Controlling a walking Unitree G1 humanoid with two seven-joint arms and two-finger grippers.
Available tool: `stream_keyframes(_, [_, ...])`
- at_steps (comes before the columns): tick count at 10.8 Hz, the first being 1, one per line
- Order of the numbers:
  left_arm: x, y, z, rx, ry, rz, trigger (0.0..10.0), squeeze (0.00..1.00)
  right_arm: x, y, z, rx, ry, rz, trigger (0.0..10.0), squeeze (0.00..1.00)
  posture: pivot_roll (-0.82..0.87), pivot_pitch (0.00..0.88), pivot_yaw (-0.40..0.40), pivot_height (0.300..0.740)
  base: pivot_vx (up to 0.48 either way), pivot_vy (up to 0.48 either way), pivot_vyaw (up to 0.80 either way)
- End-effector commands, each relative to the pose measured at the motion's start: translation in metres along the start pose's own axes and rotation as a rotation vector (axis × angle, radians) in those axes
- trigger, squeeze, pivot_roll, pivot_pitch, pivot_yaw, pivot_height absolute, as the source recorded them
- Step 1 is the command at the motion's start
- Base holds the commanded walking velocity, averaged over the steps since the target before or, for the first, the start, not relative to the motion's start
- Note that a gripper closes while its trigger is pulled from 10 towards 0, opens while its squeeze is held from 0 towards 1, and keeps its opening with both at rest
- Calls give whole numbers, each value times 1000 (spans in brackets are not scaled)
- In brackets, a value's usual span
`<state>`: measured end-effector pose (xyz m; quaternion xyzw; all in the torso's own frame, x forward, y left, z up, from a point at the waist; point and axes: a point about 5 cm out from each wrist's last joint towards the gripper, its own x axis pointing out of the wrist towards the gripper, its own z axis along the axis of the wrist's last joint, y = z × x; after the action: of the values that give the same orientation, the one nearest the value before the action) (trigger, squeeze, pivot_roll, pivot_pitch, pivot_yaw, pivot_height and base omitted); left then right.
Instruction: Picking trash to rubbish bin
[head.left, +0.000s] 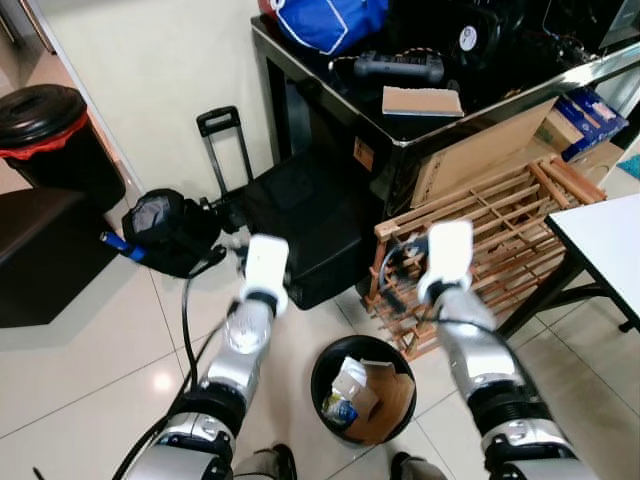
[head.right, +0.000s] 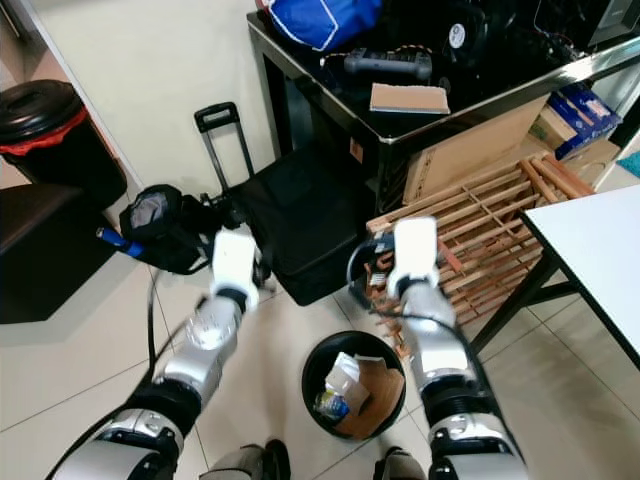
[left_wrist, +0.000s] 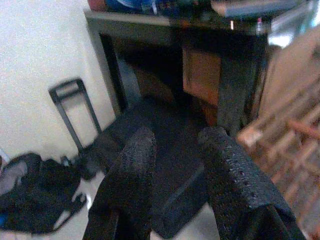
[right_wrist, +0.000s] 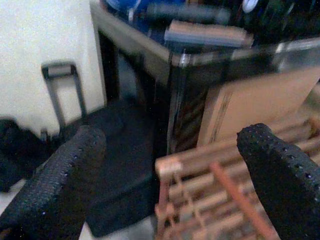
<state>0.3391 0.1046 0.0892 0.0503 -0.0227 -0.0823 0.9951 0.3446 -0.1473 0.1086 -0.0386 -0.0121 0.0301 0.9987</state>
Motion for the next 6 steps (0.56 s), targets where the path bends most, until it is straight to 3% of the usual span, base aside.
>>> stream_keyframes(1, [2,7,9,-1,-44,40,10000,0,2,-4,16,48,-83,-30,10000,0,-100,87,75,740,0,0,0])
stream_keyframes(3, [7,11,26,13,-116,56,10000,0,4,-7,30,68,-162,-58,10000,0,-98,82,72,740,0,0,0])
stream_keyframes(6, [3,14,35,23,-164,80,10000,0,-1,-13,31,82,-188,-103,10000,0,-93,73,74,740,0,0,0])
